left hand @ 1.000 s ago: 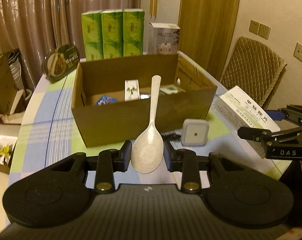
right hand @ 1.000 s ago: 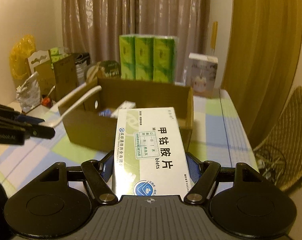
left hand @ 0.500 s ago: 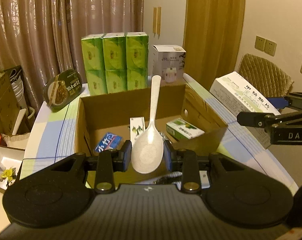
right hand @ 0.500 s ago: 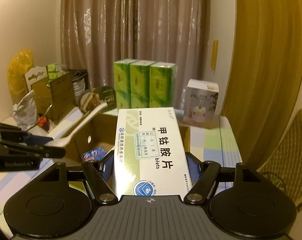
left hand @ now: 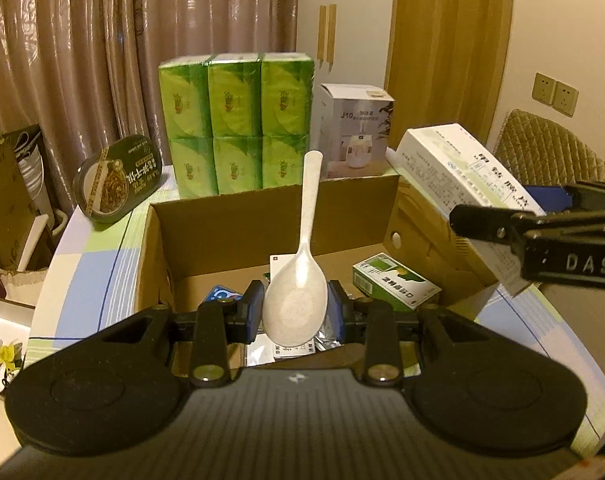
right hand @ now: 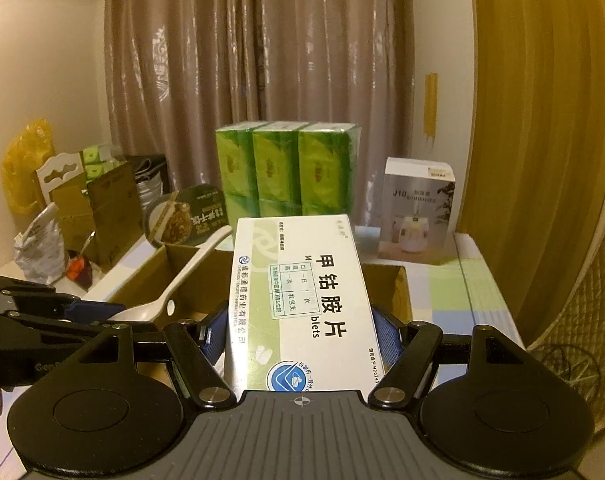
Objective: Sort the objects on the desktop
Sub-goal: 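Lift spoon with left tool while right tool carries medicine box over cardboard box, then lower white spoon into the box with left tool while right tool lowers medicine box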
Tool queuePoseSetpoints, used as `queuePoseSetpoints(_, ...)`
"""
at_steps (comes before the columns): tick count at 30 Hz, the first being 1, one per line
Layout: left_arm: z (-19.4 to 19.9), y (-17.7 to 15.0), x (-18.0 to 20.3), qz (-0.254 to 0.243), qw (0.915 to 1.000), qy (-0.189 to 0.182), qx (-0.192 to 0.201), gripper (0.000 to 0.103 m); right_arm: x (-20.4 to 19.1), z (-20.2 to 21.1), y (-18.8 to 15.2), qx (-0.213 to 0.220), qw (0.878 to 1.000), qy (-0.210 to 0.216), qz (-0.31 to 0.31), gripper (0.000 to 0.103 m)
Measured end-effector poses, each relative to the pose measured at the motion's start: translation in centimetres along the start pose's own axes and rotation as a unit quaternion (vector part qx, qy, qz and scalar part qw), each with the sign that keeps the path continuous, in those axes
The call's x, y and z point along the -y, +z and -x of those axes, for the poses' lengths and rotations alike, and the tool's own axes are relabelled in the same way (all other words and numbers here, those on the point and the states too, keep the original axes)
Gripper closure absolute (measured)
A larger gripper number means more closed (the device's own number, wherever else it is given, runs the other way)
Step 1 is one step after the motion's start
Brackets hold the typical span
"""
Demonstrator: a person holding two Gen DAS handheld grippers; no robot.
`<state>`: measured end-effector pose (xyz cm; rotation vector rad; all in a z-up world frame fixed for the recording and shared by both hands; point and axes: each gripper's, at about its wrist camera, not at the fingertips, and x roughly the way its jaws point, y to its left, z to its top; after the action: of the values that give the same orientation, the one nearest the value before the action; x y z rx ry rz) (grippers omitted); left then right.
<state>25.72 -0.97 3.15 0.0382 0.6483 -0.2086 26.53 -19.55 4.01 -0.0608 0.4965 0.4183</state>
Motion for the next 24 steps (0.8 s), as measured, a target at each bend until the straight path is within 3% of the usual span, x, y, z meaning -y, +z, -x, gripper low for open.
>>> queuePoseSetpoints(9,-2.1,0.2,-1.9,0.009,0.9999,0.006,-0.010,0.075,-0.8,-2.1,1.0,0.008,1.000,-0.001,0.012,0.034)
queuePoseSetpoints(24,-5.0,0.3,-4.7,0.020,0.9992,0.012,-0.032,0.075,-1.6,-7.1,0.8,-0.027,1.000,-0.002,0.012,0.034)
